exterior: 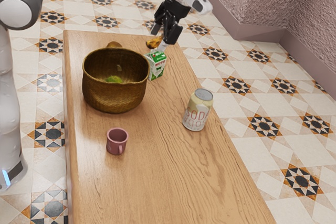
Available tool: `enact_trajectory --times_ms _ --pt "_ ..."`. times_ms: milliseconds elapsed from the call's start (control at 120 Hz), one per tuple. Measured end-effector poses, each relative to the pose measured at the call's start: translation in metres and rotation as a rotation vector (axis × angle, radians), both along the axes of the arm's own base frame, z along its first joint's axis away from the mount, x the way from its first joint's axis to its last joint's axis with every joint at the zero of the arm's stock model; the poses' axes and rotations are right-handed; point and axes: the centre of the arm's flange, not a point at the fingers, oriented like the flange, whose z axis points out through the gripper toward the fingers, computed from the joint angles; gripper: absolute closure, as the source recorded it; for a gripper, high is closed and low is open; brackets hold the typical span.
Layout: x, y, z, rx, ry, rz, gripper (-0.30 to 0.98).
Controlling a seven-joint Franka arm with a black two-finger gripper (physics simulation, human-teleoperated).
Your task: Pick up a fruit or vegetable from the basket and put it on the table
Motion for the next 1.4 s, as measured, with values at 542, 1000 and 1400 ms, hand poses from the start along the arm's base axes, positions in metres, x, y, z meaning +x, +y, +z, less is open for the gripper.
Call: enact_trajectory --times_ms 542,1000,1400 --pt "0.03 0.0 0.016 0.174 -0.386 0.588 0.0" --pt "-0.072 0.061 -0.1 0.144 -0.198 1.412 0.01" --pt "-0.088 0.094 -0.148 0.18 -0.049 1.837 0.01"
